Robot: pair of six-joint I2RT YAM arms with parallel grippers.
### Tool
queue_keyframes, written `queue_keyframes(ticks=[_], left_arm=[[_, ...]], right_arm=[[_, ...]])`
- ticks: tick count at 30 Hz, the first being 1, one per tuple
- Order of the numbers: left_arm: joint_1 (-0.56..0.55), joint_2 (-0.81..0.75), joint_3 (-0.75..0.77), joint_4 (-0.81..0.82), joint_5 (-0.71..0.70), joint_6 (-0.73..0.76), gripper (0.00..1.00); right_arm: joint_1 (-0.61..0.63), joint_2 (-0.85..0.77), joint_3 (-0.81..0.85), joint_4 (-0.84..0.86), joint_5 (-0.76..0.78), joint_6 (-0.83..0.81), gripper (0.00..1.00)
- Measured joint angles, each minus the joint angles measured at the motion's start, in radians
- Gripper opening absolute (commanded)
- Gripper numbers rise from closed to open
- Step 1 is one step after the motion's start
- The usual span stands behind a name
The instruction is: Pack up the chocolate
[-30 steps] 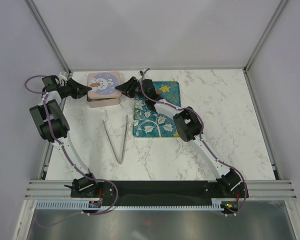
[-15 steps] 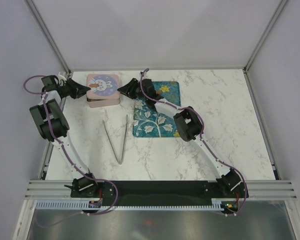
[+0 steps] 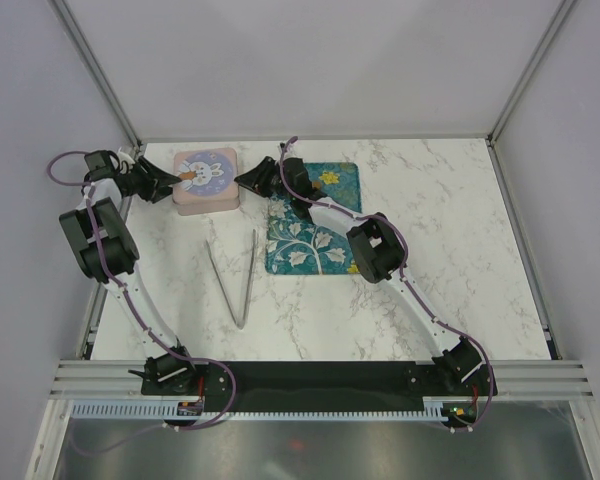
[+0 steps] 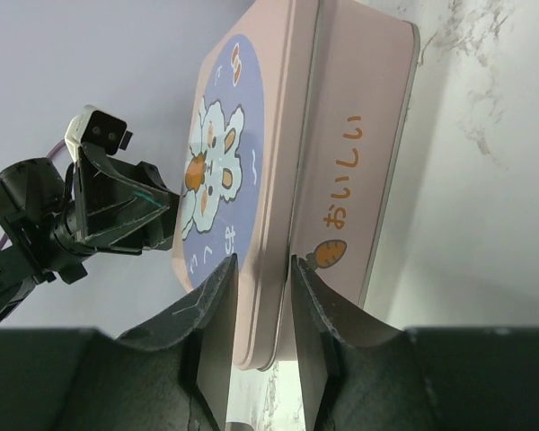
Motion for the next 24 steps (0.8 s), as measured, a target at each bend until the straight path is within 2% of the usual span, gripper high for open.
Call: queue_keyframes(ticks=[4, 16, 24], left_arm=[[-0.005, -0.001, 0.013, -0.018, -0.008, 0.009, 0.58], [-0.005, -0.016, 0.014, -0.049, -0.060, 0.042, 0.65], [-0.006, -0.060, 0.014, -0.084, -0.146, 0.077, 0.65]], right_arm=[[0.003, 0.000, 0.000, 0.008, -0.002, 0.000, 0.34], [0.006, 0.000, 0.000, 0.016, -0.010, 0.000, 0.29], [0.006, 0.000, 0.000, 0.023, -0.017, 0.001, 0.28]])
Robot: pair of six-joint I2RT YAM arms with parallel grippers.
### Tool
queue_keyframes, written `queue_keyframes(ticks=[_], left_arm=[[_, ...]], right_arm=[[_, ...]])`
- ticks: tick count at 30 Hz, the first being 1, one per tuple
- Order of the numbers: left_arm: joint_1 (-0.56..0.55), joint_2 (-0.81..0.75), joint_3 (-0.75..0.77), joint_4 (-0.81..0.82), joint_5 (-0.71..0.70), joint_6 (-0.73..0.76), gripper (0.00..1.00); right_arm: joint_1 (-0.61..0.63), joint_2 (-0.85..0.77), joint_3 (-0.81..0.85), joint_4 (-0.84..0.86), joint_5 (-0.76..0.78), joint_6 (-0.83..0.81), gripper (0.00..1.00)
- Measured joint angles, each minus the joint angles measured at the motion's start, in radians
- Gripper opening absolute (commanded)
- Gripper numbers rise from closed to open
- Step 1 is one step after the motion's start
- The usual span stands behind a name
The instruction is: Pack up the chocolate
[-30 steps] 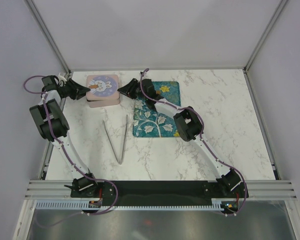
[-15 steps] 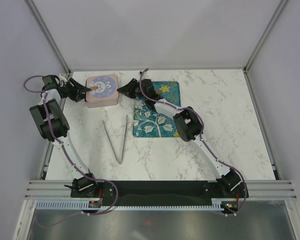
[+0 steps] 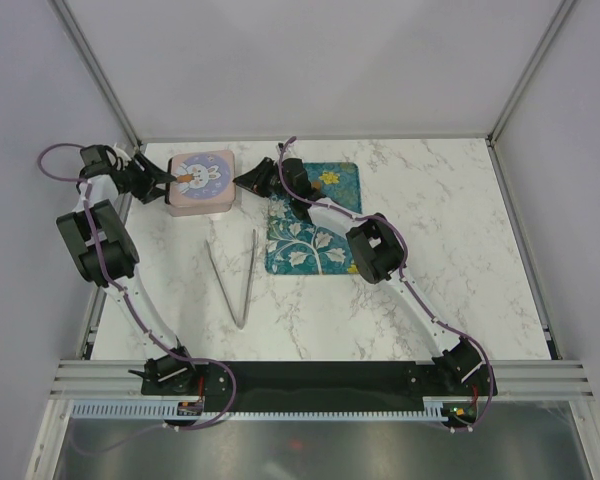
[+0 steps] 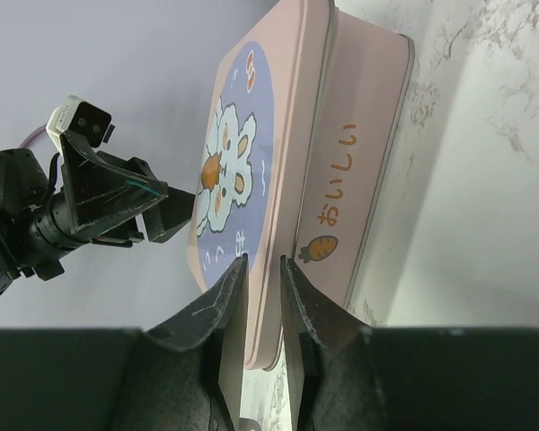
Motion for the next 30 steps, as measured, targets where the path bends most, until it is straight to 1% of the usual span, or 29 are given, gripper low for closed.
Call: queue_keyframes(ticks=[4, 7, 10, 12, 15, 20, 26, 30], left_arm=[[-0.009, -0.018, 0.000, -0.010, -0.056, 0.026, 0.65], [-0.018, -0.033, 0.004, -0.021, -0.132, 0.057, 0.65], [-0.023, -0.035, 0.016, -0.028, -0.198, 0.088, 0.68], [-0.025, -0.035, 0.023, -0.035, -0.211, 0.100, 0.69], [-0.028, -0.030, 0.051, -0.049, -0.216, 0.115, 0.69], [-0.034, 0.012, 0.110, -0.044, -0.170, 0.133, 0.70], [-0.046, 0.077, 0.115, -0.050, -0.145, 0.146, 0.70], [-0.049, 0.090, 0.121, -0.050, -0.127, 0.149, 0.70]], right_arm=[[0.000, 0.000, 0.000, 0.000, -0.002, 0.000, 0.28], [0.000, 0.000, 0.000, 0.000, -0.003, 0.000, 0.27], [0.000, 0.000, 0.000, 0.000, -0.003, 0.000, 0.27], [0.000, 0.000, 0.000, 0.000, -0.003, 0.002, 0.27], [0.000, 0.000, 0.000, 0.010, -0.003, 0.010, 0.27], [0.001, 0.001, 0.000, 0.034, 0.002, 0.026, 0.26], [0.006, 0.005, 0.003, 0.045, 0.011, 0.039, 0.25], [0.008, 0.006, 0.008, 0.047, 0.025, 0.045, 0.24]])
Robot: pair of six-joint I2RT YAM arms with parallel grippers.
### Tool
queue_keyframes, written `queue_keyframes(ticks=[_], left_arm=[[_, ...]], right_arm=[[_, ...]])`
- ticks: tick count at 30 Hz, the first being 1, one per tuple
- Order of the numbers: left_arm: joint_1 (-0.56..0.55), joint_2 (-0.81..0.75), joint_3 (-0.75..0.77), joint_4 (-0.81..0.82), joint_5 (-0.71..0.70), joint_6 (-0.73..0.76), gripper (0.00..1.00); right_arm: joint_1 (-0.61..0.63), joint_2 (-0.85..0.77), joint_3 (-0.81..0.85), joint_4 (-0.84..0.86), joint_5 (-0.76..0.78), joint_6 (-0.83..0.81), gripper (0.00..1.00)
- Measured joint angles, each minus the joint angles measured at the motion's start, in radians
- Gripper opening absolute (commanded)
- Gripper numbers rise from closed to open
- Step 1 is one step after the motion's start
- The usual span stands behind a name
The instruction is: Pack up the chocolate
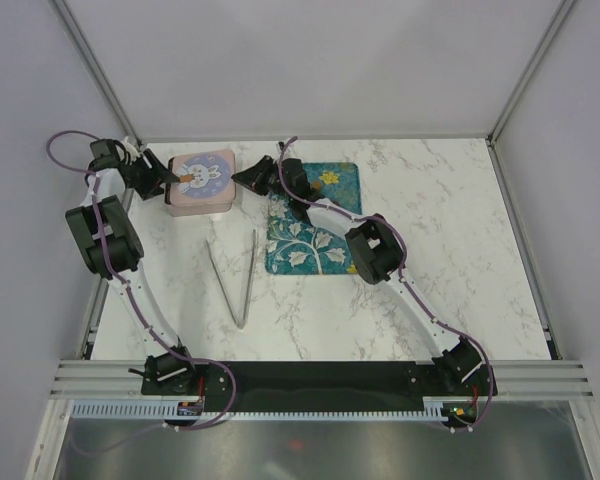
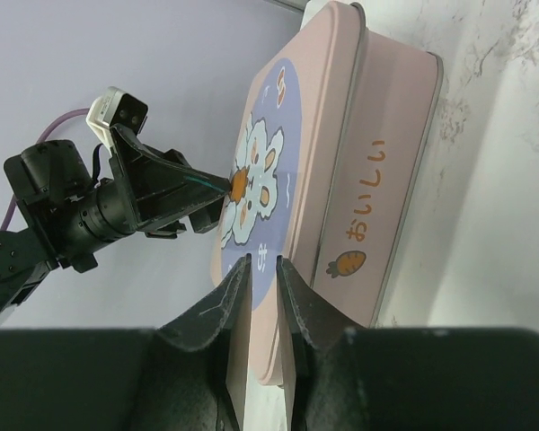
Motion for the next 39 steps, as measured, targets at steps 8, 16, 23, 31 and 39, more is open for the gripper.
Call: queue_keyframes(ticks=[8, 16, 23, 31, 39], left_arm=[[-0.015, 0.010, 0.011, 0.001, 0.045, 0.028, 0.67], [-0.050, 0.010, -0.004, 0.012, 0.079, 0.040, 0.67], [-0.049, -0.002, -0.037, 0.027, 0.111, 0.040, 0.65], [-0.049, -0.002, -0.042, 0.030, 0.113, 0.039, 0.54], [-0.051, -0.002, -0.024, 0.029, 0.108, 0.037, 0.55]], right_arm=[[0.005, 0.002, 0.003, 0.001, 0.016, 0.000, 0.24], [0.003, 0.002, 0.003, 0.006, 0.017, -0.001, 0.24], [-0.007, 0.002, 0.003, 0.006, 0.017, -0.002, 0.24], [-0.009, 0.002, 0.003, 0.006, 0.013, -0.008, 0.25], [-0.010, -0.008, -0.021, 0.028, 0.001, -0.056, 0.32]])
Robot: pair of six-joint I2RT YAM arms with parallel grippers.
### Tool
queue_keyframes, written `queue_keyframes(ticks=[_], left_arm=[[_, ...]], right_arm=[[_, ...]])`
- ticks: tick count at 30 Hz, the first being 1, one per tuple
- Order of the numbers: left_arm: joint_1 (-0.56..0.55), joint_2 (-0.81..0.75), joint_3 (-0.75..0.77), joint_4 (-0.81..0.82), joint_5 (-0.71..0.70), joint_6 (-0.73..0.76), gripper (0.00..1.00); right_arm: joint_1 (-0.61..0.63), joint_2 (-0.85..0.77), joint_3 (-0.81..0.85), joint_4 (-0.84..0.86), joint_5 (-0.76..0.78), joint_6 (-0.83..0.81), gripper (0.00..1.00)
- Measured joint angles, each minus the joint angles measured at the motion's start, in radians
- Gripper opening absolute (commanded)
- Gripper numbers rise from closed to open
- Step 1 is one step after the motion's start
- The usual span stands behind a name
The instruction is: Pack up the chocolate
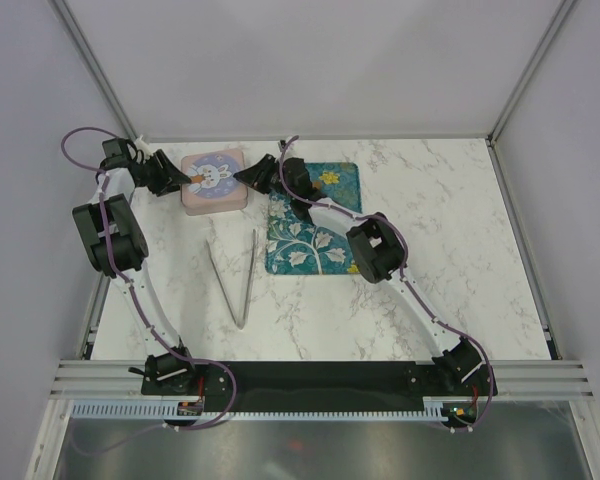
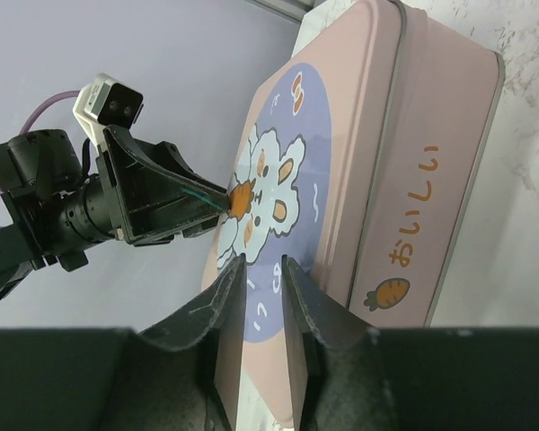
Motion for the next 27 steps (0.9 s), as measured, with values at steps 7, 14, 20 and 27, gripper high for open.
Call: queue_keyframes(ticks=[7, 14, 20, 27], left_arm=[[-0.002, 0.000, 0.006, 0.000, -0.016, -0.002, 0.55], [-0.008, 0.001, 0.044, 0.000, -0.043, -0.002, 0.55], [-0.007, 0.002, 0.050, 0.002, -0.058, -0.002, 0.54], [-0.007, 0.006, 0.050, 0.002, -0.076, -0.002, 0.54]], right_arm=[[-0.002, -0.061, -0.070, -0.026, -0.002, -0.083, 0.37], [-0.003, -0.141, -0.146, -0.075, 0.018, -0.175, 0.40], [-0.007, -0.179, -0.153, -0.126, 0.047, -0.233, 0.46], [-0.011, -0.181, -0.152, -0.193, 0.063, -0.264, 0.48]])
